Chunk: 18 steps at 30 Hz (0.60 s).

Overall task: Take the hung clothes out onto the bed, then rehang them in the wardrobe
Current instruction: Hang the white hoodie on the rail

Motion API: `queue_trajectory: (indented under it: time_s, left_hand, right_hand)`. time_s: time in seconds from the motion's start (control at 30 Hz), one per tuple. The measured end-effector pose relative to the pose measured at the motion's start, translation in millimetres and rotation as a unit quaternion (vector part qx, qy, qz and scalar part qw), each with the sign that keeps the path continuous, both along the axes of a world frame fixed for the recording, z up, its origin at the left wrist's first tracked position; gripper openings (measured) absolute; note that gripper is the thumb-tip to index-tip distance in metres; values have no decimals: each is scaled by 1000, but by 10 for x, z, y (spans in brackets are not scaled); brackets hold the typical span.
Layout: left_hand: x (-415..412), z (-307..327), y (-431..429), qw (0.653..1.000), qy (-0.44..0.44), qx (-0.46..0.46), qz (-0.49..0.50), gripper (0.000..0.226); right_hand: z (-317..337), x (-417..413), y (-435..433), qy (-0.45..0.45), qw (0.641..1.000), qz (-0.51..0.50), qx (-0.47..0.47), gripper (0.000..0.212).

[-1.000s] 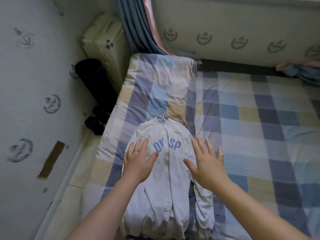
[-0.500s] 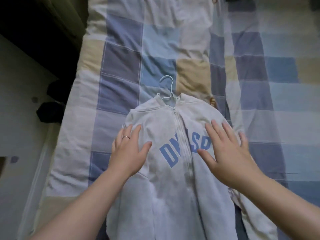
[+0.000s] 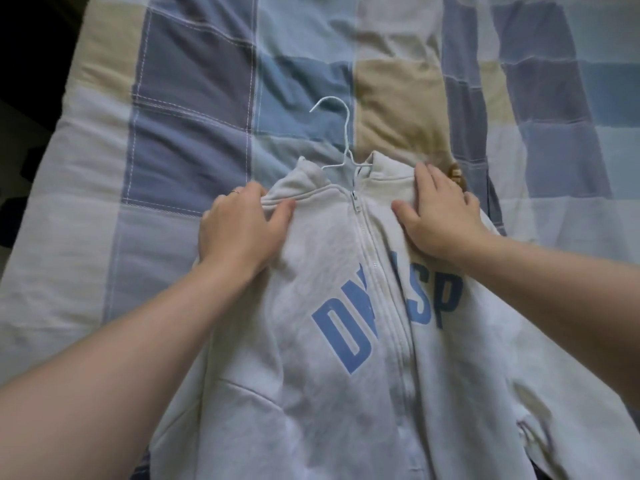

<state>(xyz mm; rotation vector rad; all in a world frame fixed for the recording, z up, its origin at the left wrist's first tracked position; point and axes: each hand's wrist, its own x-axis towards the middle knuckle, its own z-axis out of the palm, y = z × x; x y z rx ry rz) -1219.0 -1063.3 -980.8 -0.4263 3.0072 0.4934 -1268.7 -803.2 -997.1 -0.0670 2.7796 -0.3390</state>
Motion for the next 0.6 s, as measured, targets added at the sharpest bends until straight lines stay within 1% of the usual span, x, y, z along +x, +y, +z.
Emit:
queue_trajectory:
  time_s: [0.07, 0.13, 0.2, 0.27, 0.33, 0.4, 0.5, 0.6]
  left_hand:
    - [57, 98, 6, 999, 26, 22, 0, 44]
    - [126, 218, -18, 997, 31, 66, -12, 45]
    - [195, 372, -62, 993, 17, 106, -42, 43]
    - [283, 566, -99, 989, -20, 127, -77, 40]
    - [385, 842, -116, 983, -50, 138, -113, 40]
    - [509, 1204, -131, 976, -69, 151, -144, 41]
    - [738, 1876, -133, 964, -102, 166, -179, 40]
    - [1042, 2573, -83, 951, -120, 191, -213, 41]
  right_hand:
    - [99, -30, 78, -2, 1000, -5, -6, 58]
    - [266, -38, 189, -3, 1000, -13, -13, 41]
    - [503, -6, 311, -28, 999, -15, -34, 23]
    - [826, 133, 429, -73, 996, 3, -44, 15]
    - [1220, 370, 525, -96, 994, 25, -48, 13]
    - [1671, 671, 599, -105, 993, 28, -54, 16]
    - [2394, 1189, 701, -107, 992, -2, -72, 15]
    - [3065, 1795, 783, -110, 987, -54, -100, 18]
